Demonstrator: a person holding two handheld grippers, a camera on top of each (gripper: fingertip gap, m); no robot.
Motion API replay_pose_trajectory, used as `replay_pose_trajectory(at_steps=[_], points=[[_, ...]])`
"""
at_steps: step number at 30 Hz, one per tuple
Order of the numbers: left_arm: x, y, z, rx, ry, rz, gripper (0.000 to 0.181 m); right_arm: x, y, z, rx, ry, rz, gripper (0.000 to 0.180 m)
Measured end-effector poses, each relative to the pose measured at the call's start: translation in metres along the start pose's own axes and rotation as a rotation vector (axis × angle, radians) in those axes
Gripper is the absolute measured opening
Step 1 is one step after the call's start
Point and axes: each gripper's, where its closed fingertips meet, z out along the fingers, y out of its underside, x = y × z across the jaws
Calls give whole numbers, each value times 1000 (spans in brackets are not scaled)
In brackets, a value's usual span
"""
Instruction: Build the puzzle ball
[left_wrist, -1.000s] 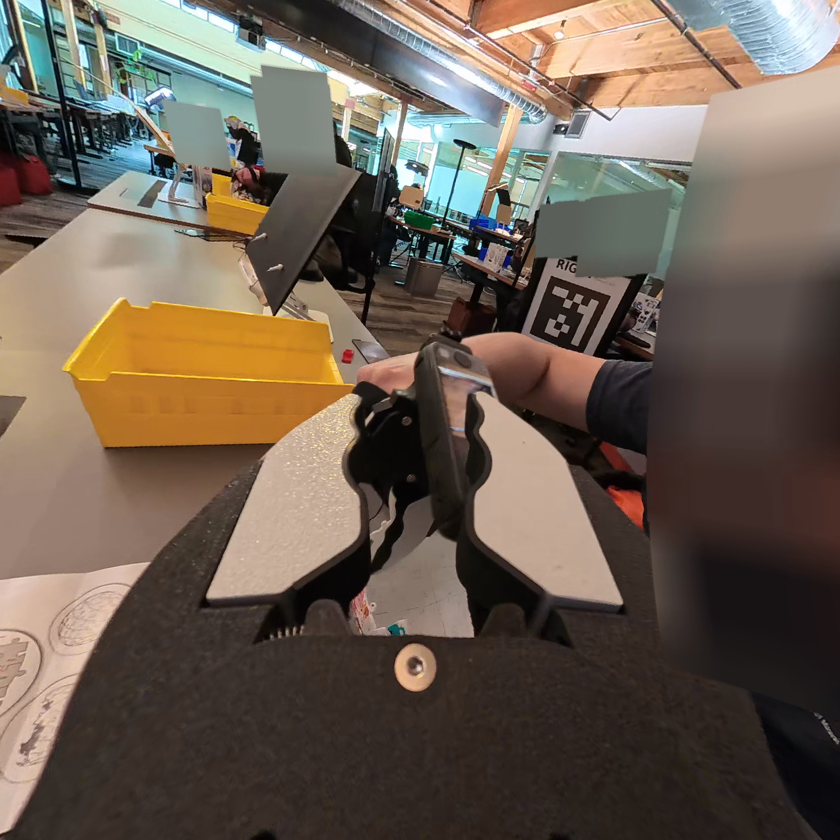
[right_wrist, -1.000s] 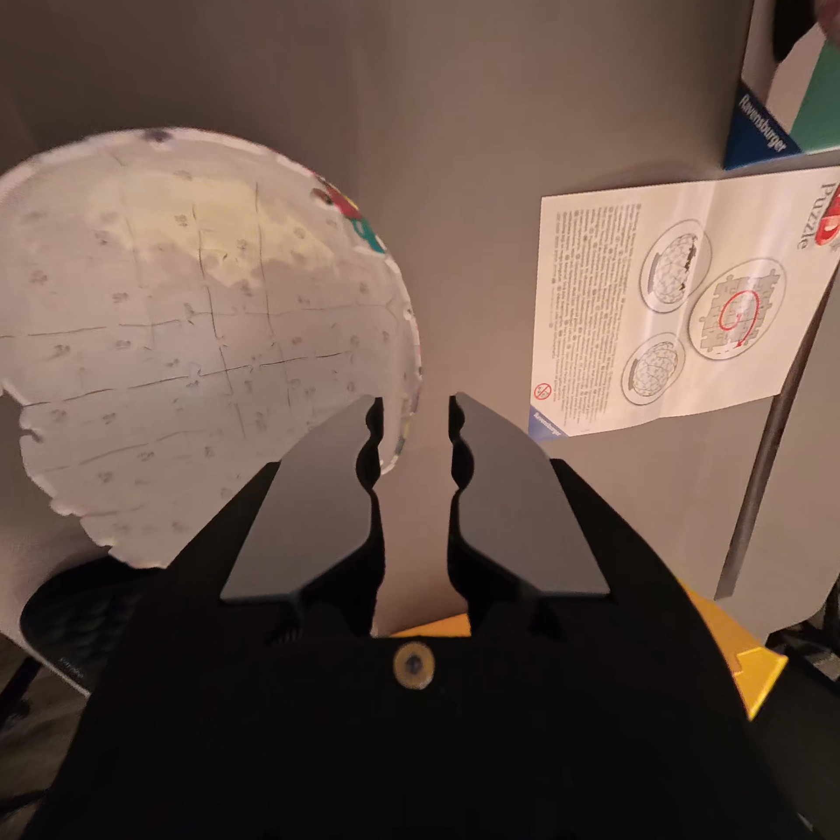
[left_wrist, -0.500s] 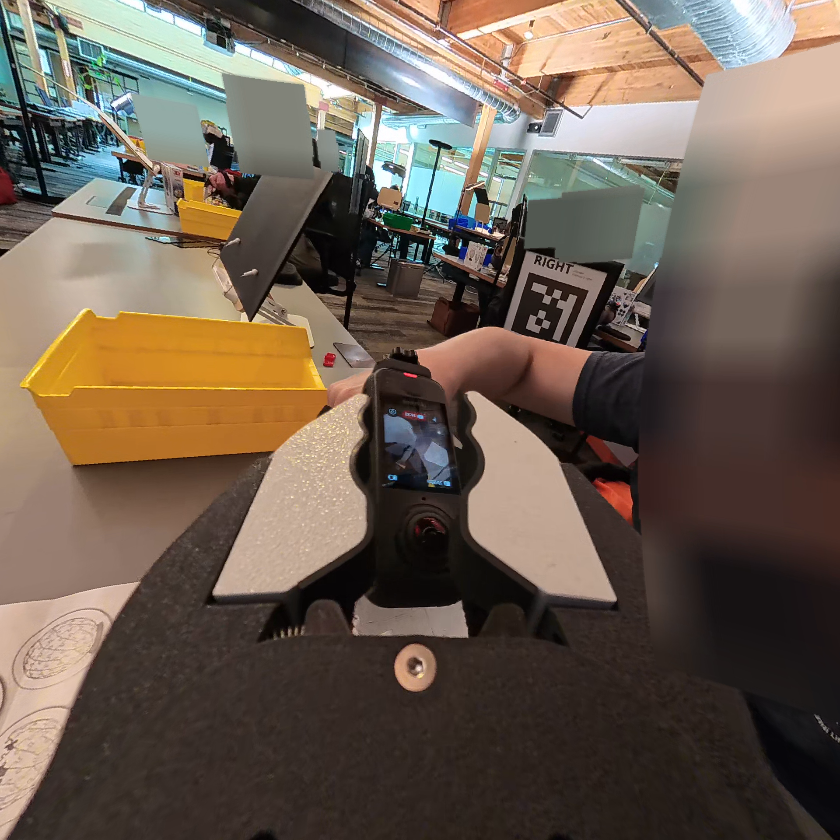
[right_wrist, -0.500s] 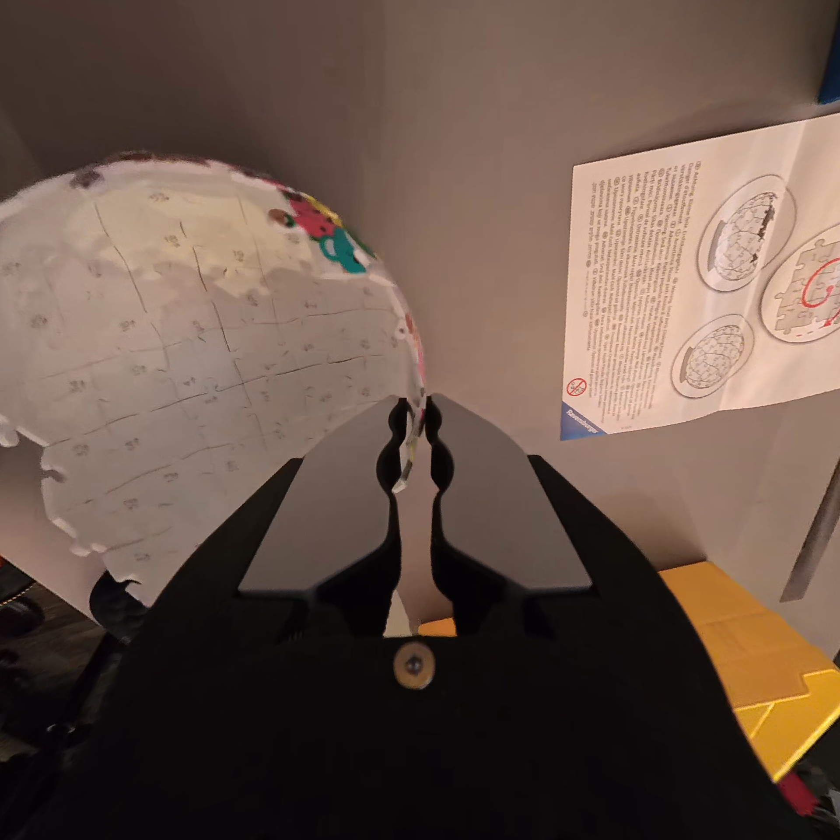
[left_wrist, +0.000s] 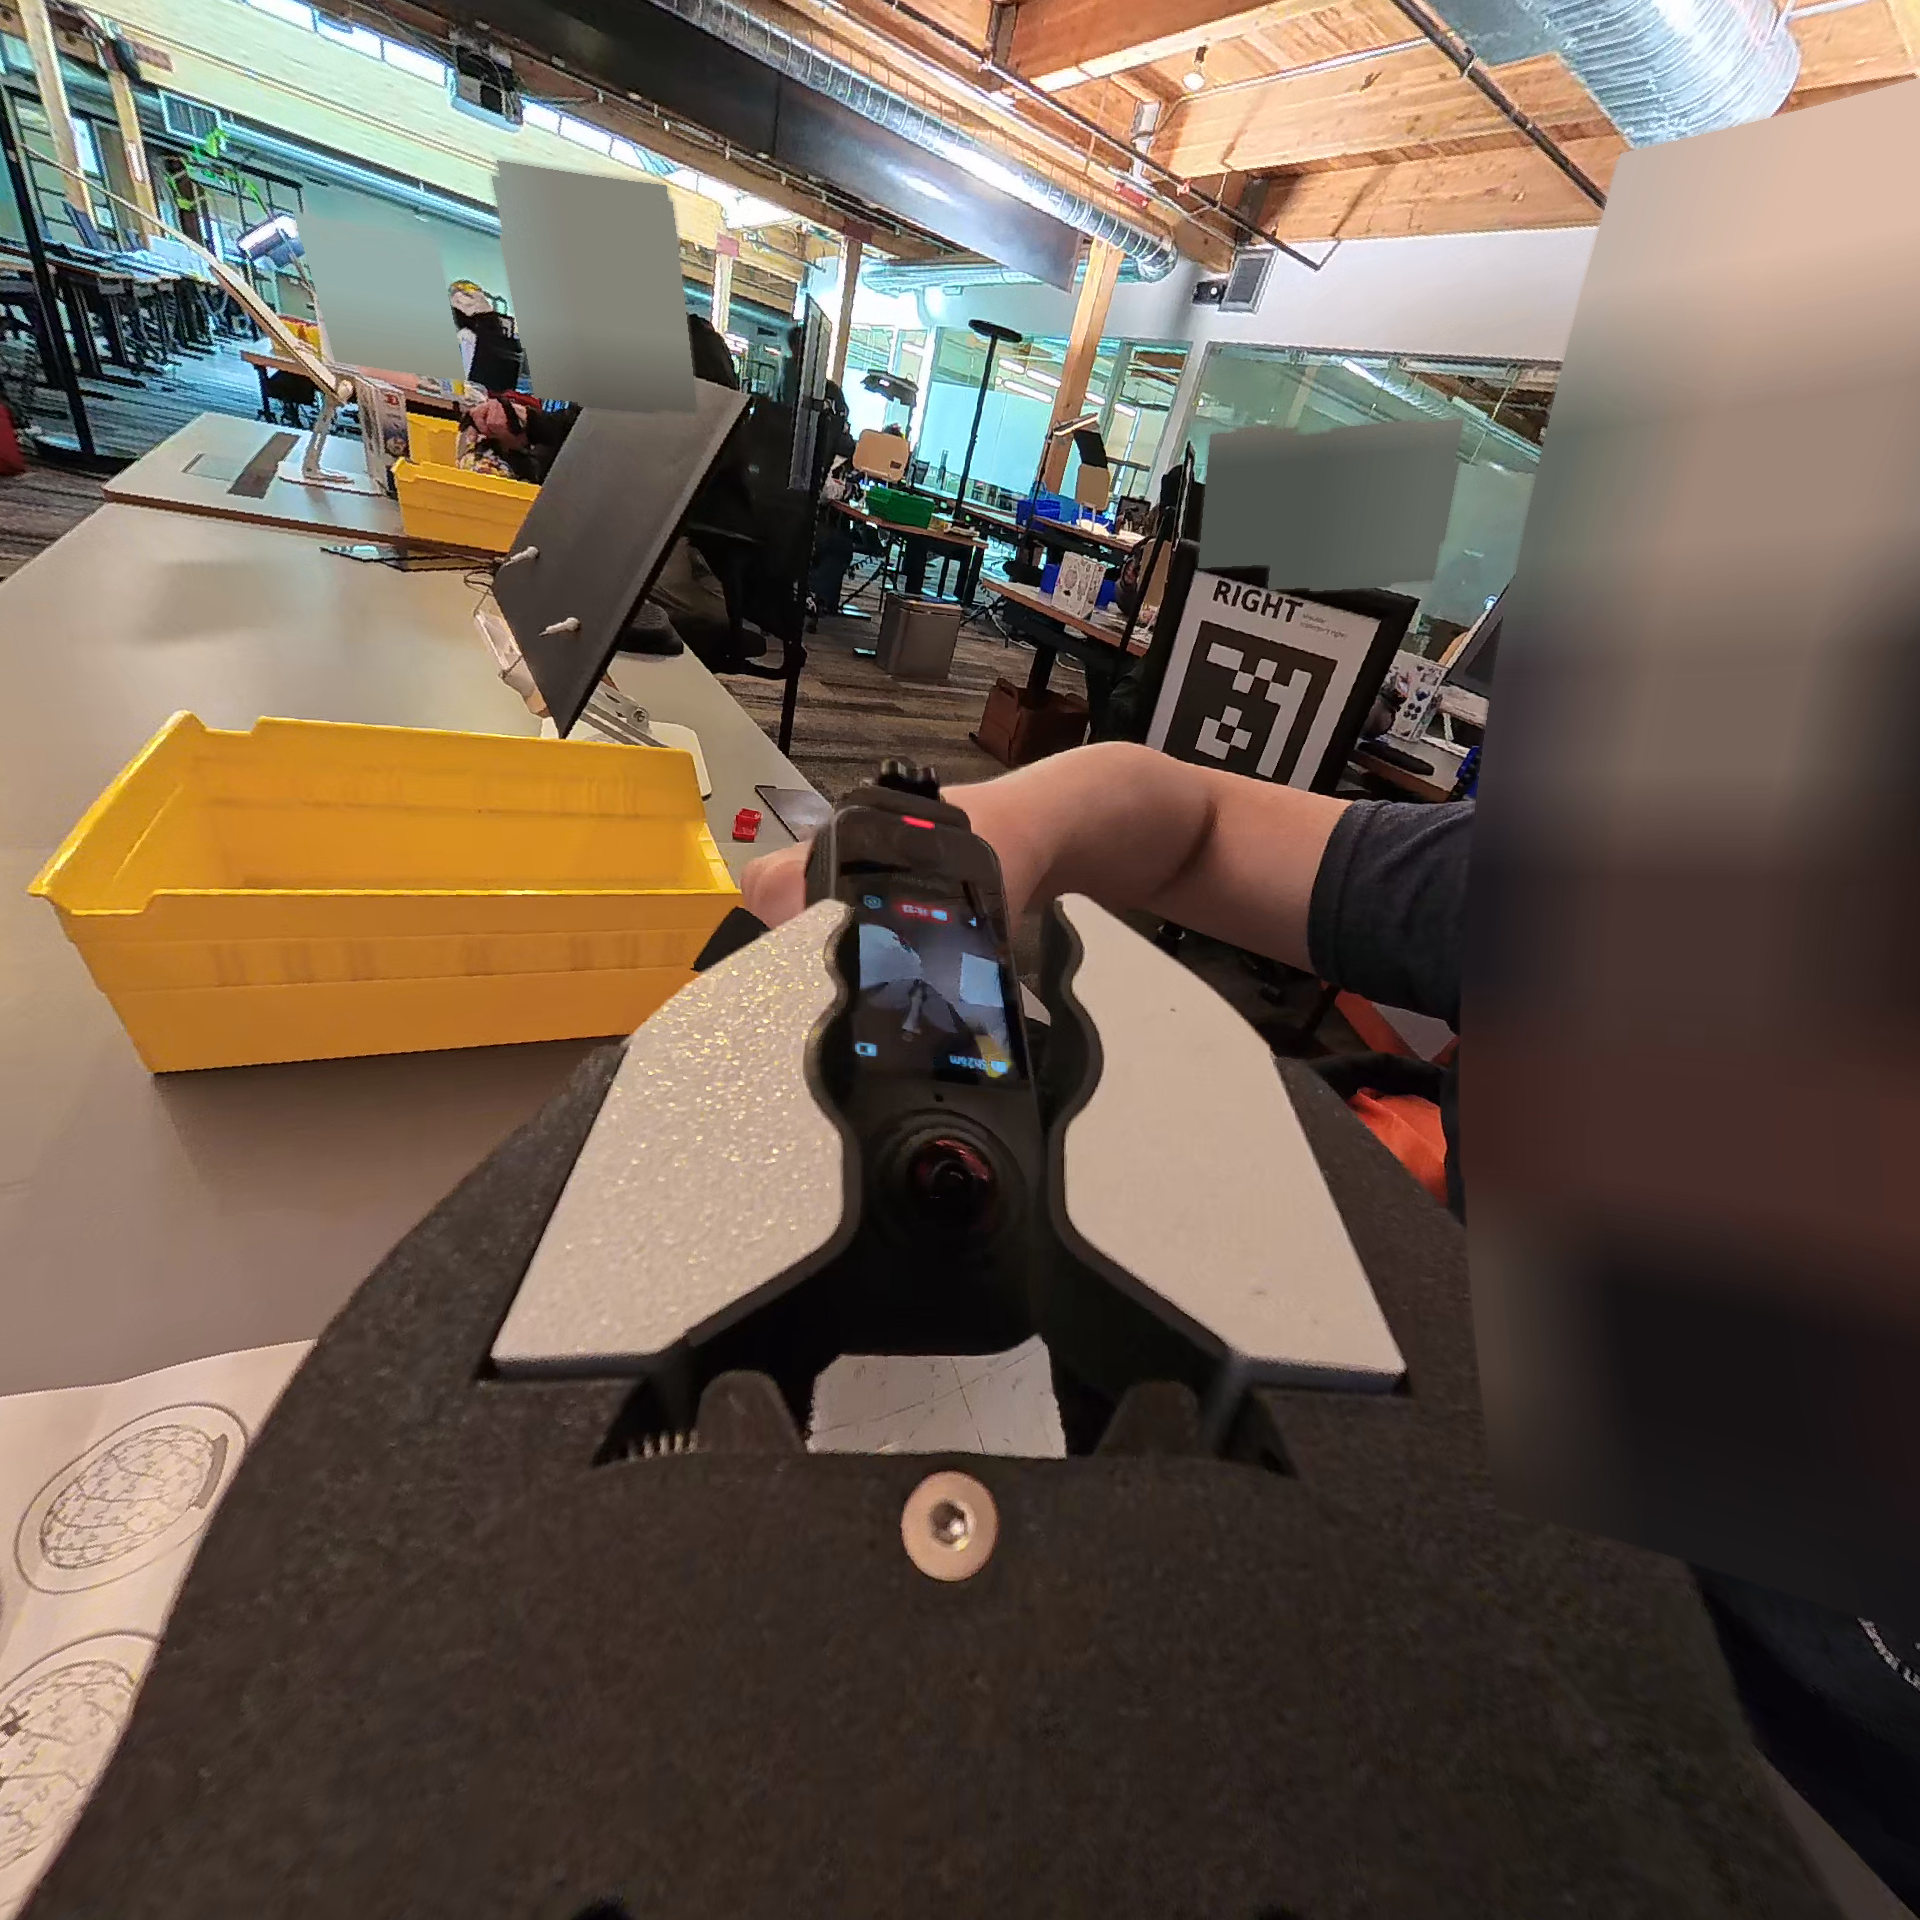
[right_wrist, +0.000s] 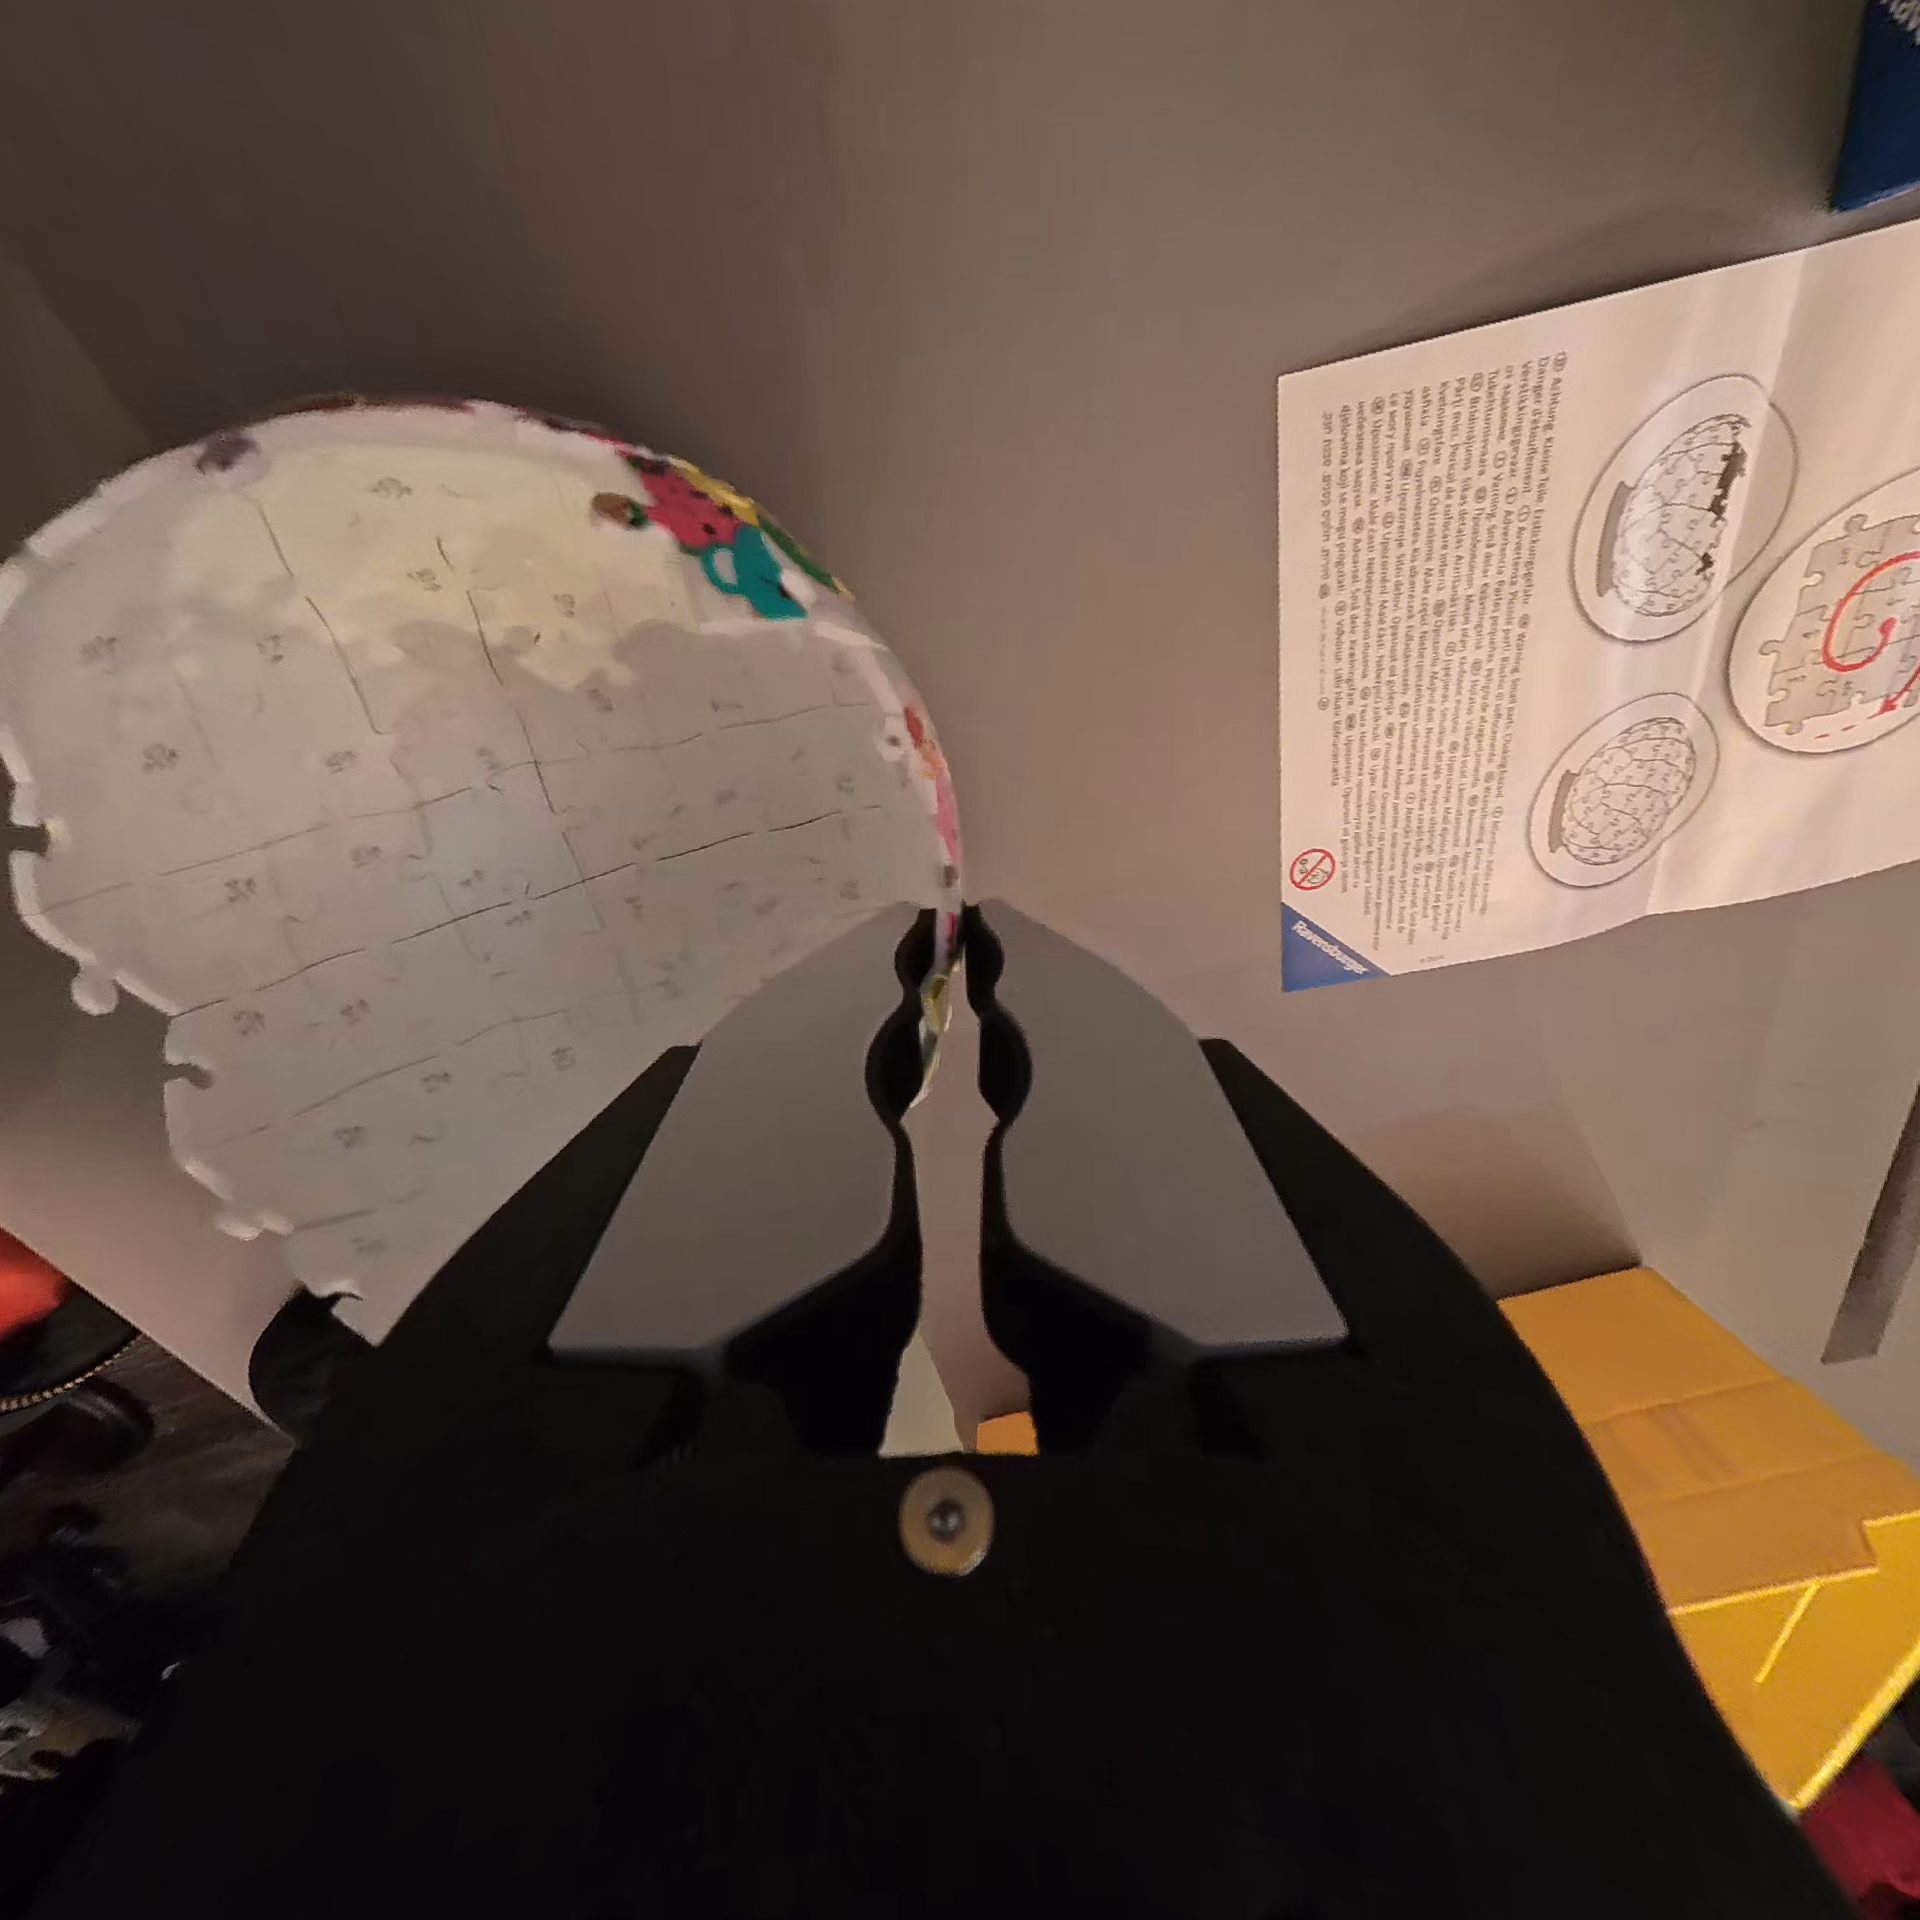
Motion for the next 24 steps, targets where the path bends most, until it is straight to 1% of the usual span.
replay_pose_trajectory(at_steps=[9,16,18,20,22,24], points=[[-3,-6,-8,34,-20,11,29,0,-1,-2,26,9,52,4],[-2,-6,-7,39,-19,12,28,-3,2,-2,21,2,25,5],[-3,-5,-7,38,-20,11,28,-2,-1,-8,64,21,8,7],[-2,-5,-7,37,-17,12,28,-3,-5,-20,119,15,5,12],[0,-11,-8,68,-8,10,27,2,0,-29,126,35,13,20],[2,-13,-10,77,-8,20,27,0,3,-32,132,16,1,20]])
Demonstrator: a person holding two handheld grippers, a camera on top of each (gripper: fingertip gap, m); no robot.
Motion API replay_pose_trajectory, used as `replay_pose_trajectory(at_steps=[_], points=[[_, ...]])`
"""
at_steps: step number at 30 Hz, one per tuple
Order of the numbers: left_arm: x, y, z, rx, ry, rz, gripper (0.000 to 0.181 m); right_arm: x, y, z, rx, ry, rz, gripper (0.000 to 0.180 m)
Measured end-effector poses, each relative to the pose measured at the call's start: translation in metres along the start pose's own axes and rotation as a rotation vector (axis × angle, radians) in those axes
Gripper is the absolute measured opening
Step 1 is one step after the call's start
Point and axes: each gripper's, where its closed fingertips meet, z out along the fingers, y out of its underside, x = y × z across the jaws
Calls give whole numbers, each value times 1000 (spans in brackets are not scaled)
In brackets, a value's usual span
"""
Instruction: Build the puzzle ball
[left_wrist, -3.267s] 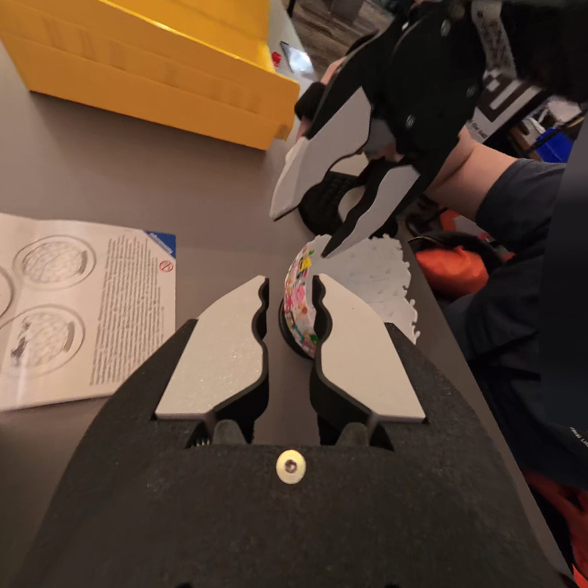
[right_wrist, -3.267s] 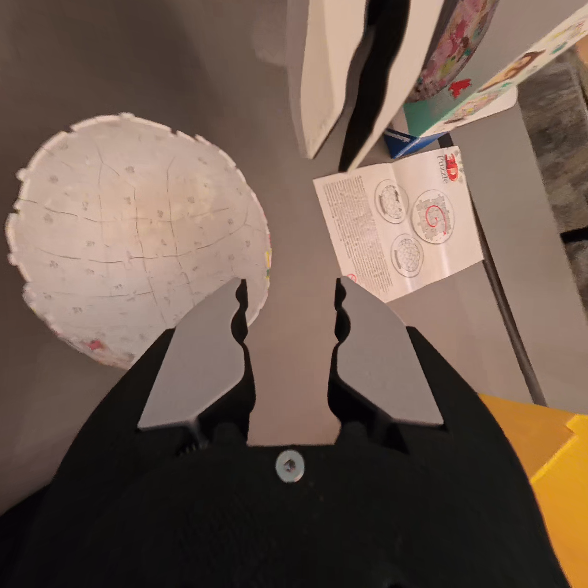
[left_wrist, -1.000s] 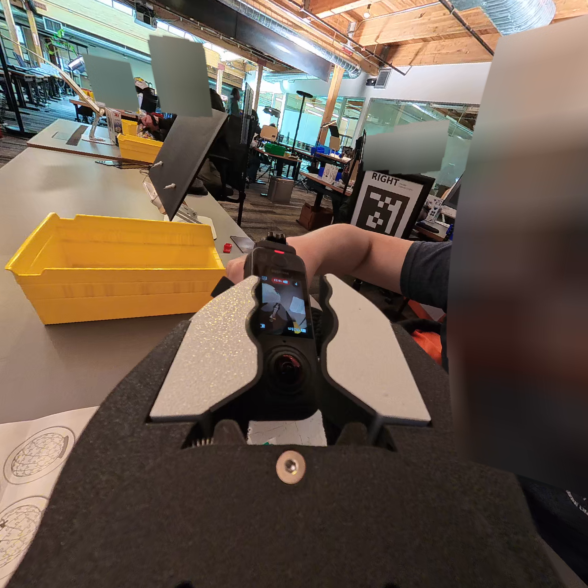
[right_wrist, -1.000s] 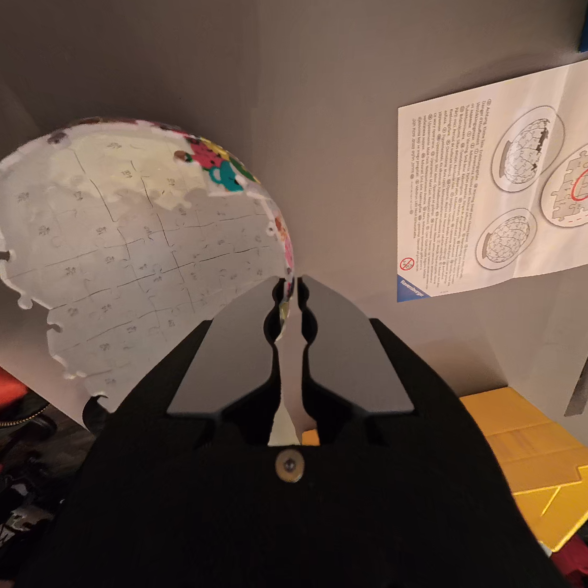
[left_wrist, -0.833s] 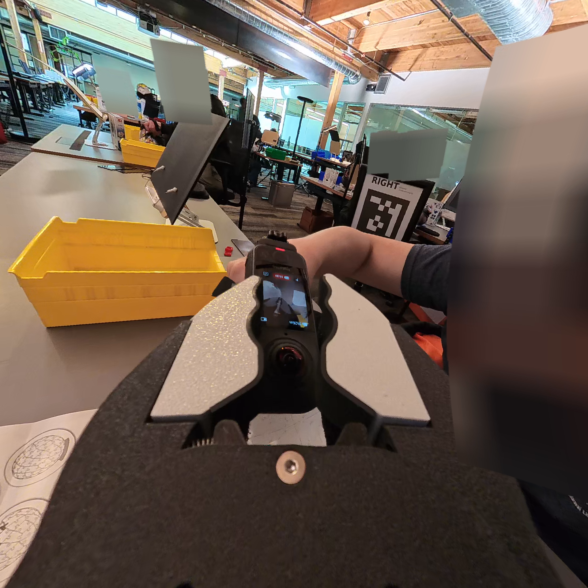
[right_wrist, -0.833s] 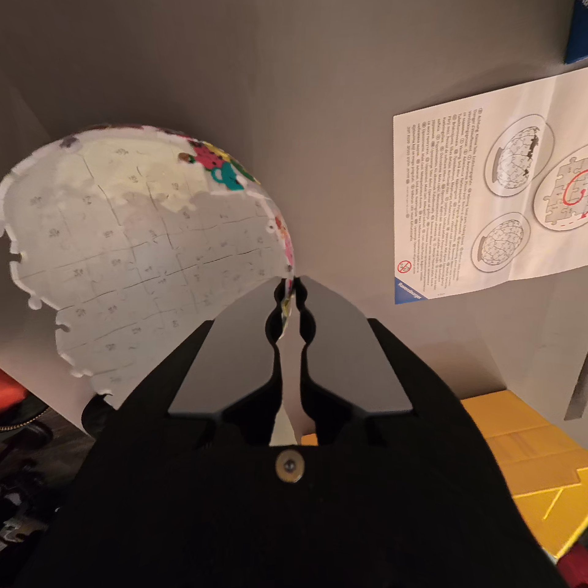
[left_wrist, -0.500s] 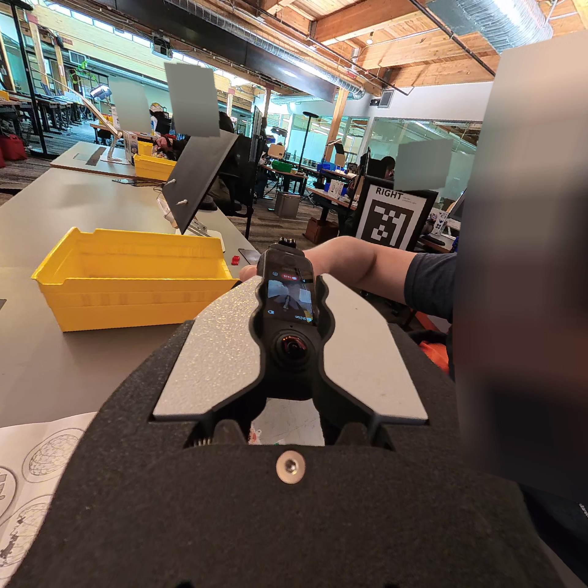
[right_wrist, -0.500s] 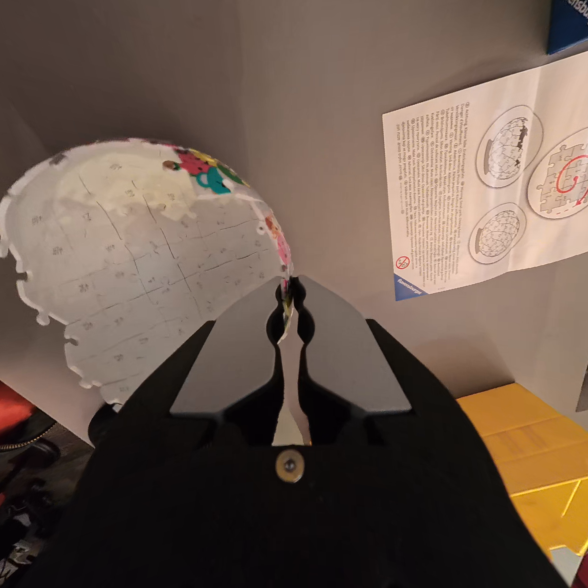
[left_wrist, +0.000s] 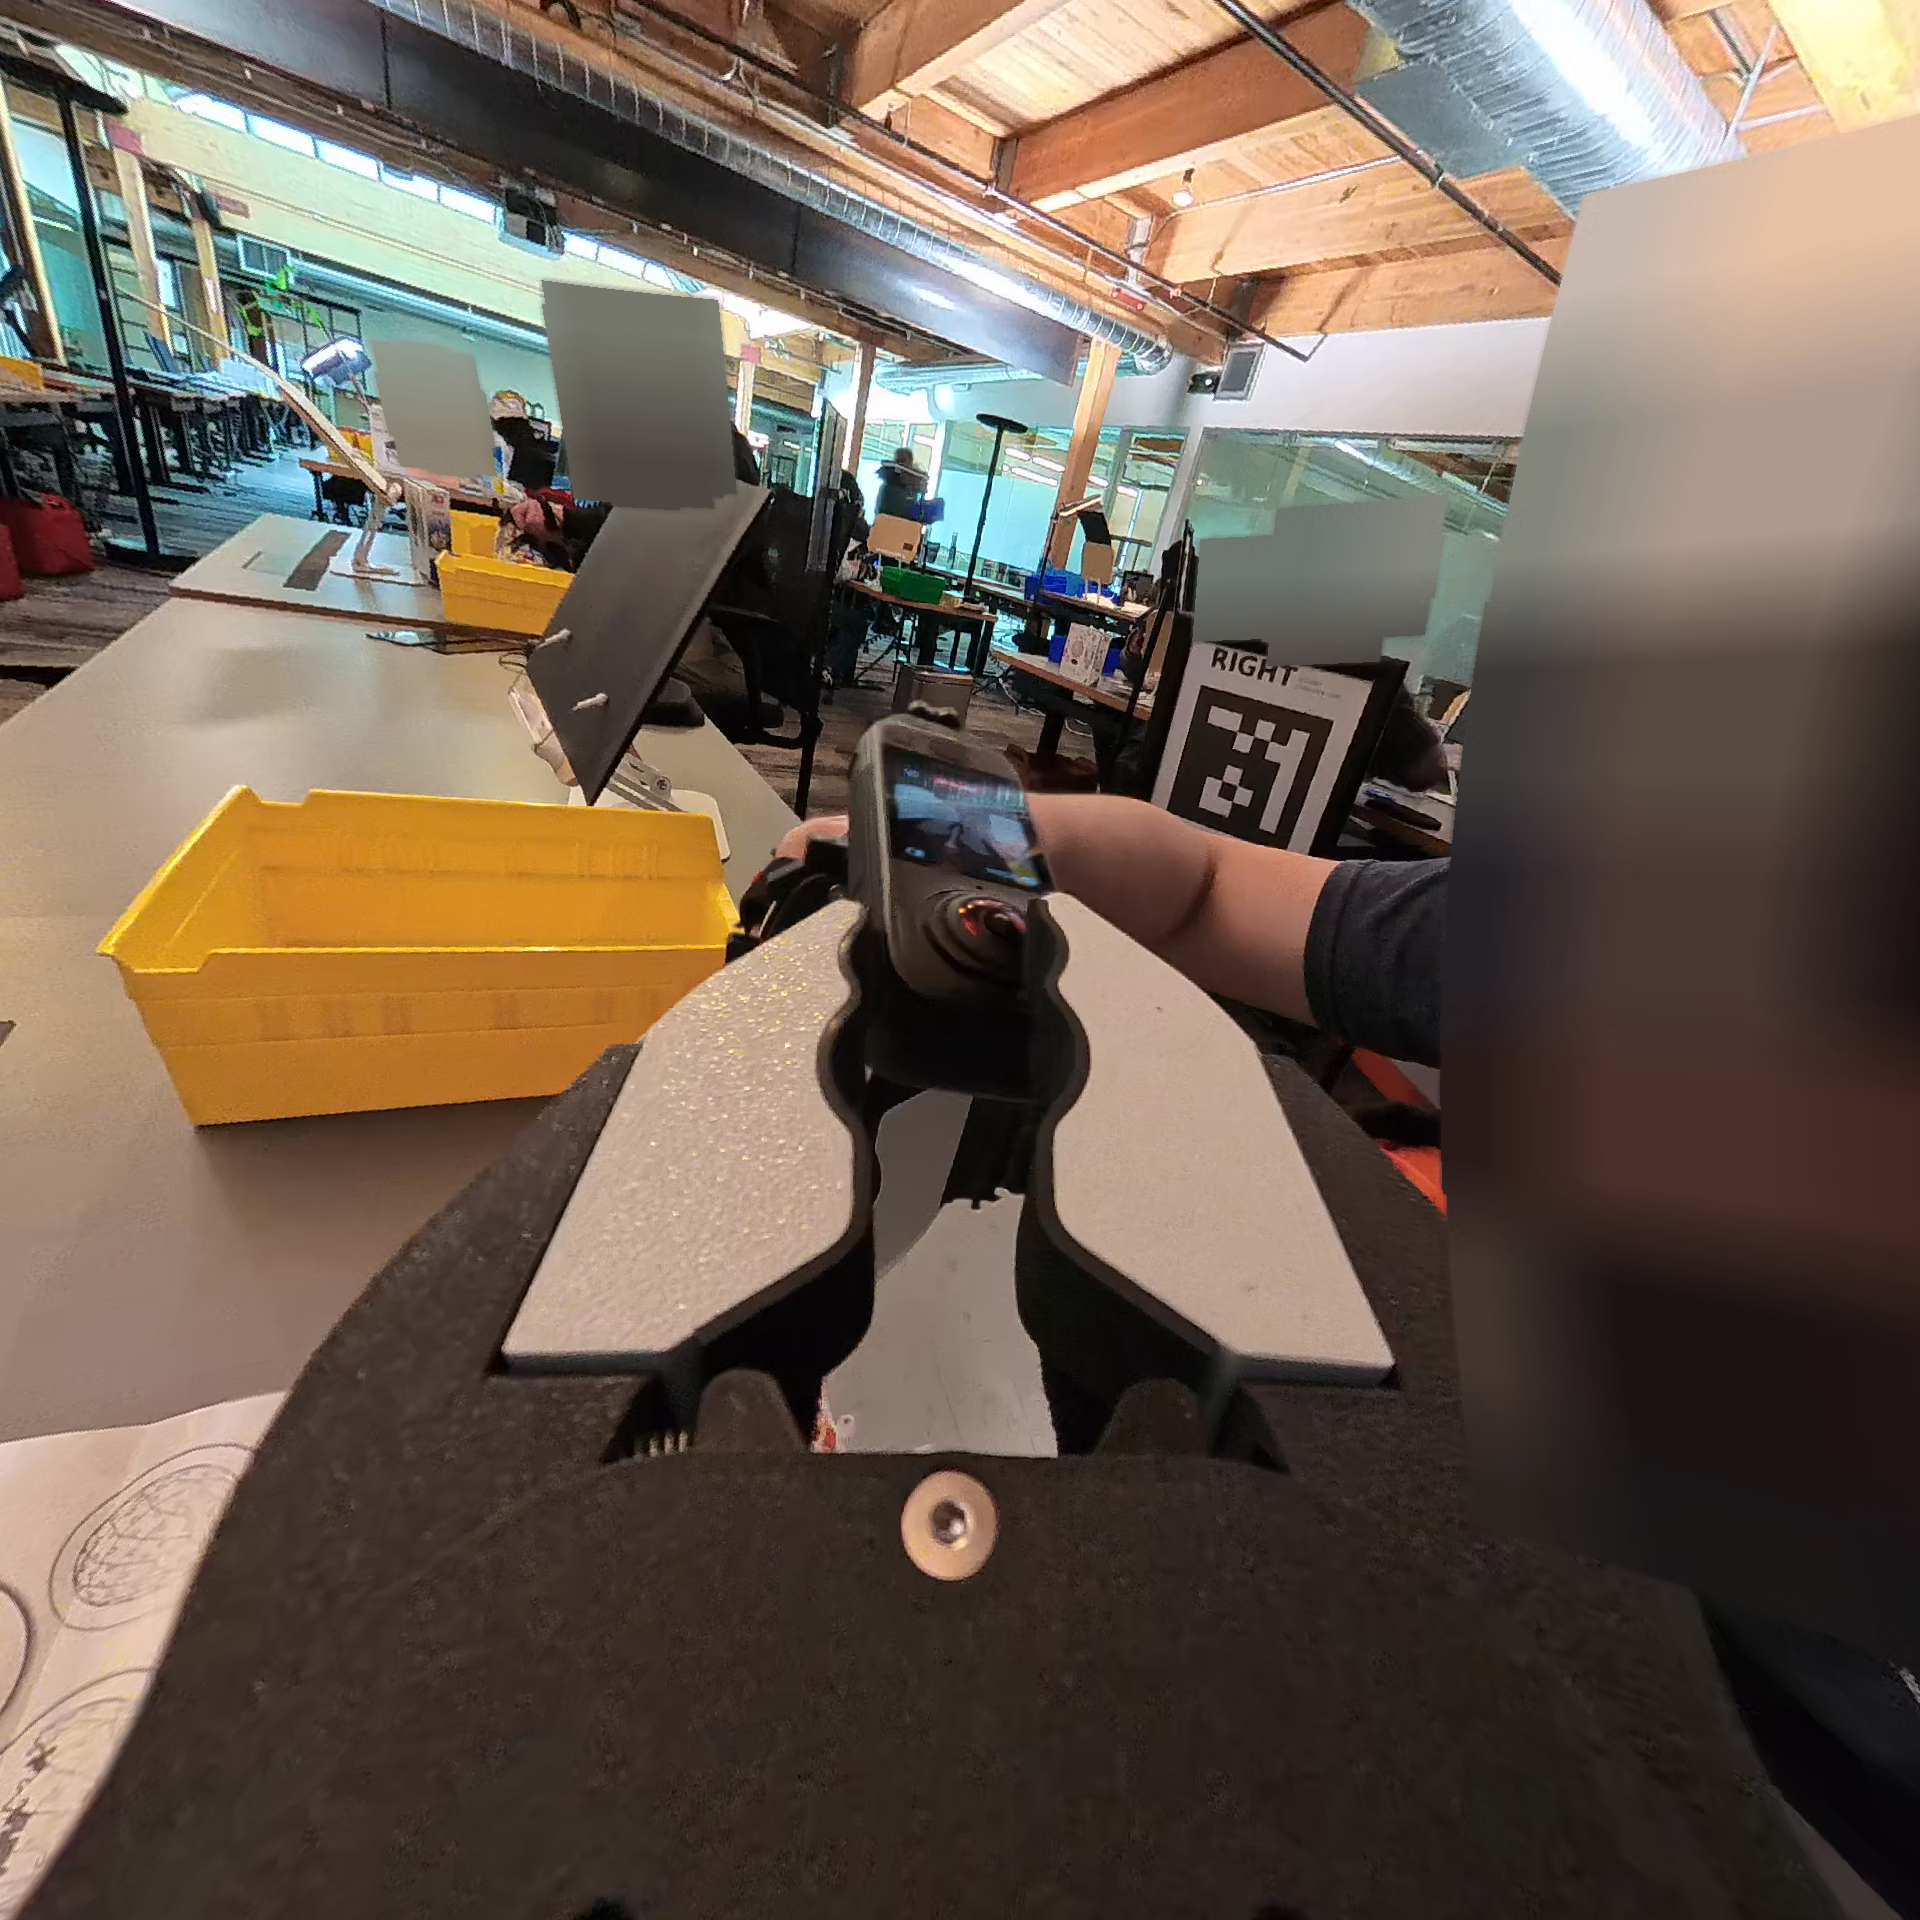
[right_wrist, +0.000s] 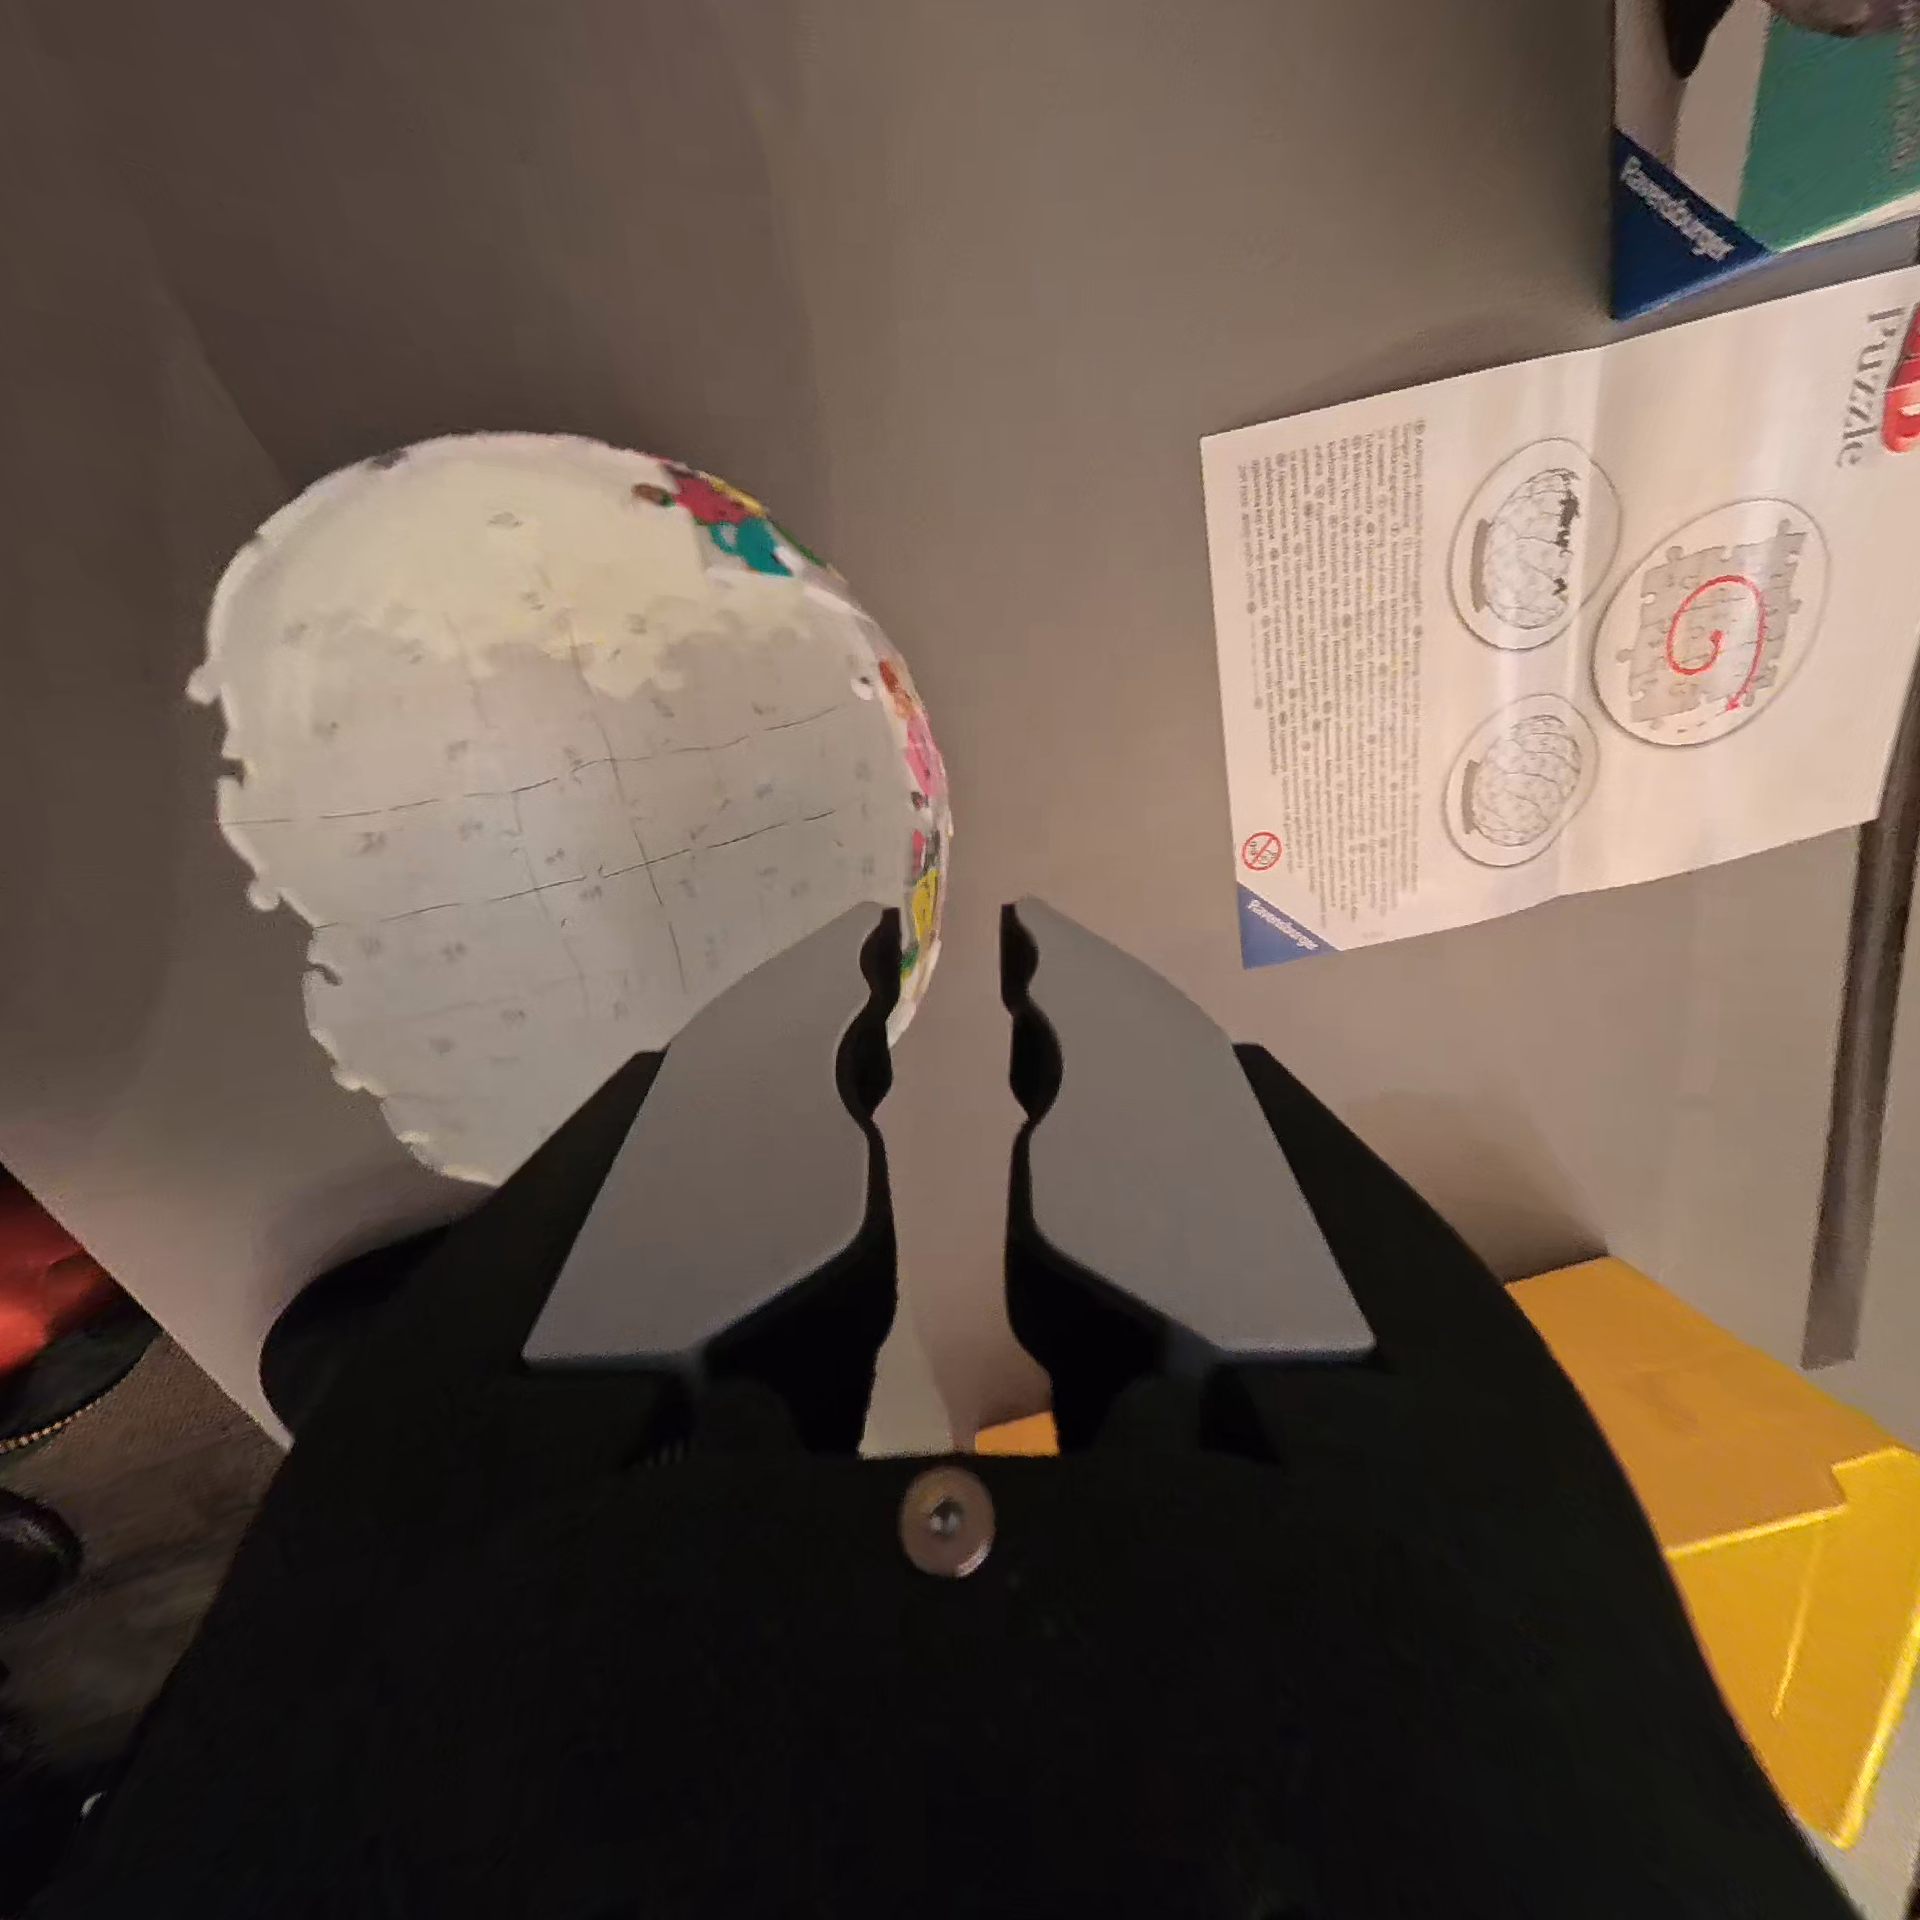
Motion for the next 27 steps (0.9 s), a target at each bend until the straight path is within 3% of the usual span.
replay_pose_trajectory(at_steps=[12,20,27], points=[[9,-13,-8,36,-8,29,27,0,-1,20,-14,32,-33,25],[7,-10,-6,25,-4,18,27,2,1,27,-58,73,-49,5],[5,-8,-6,23,-8,15,26,2,0,26,-63,84,-1,4]])
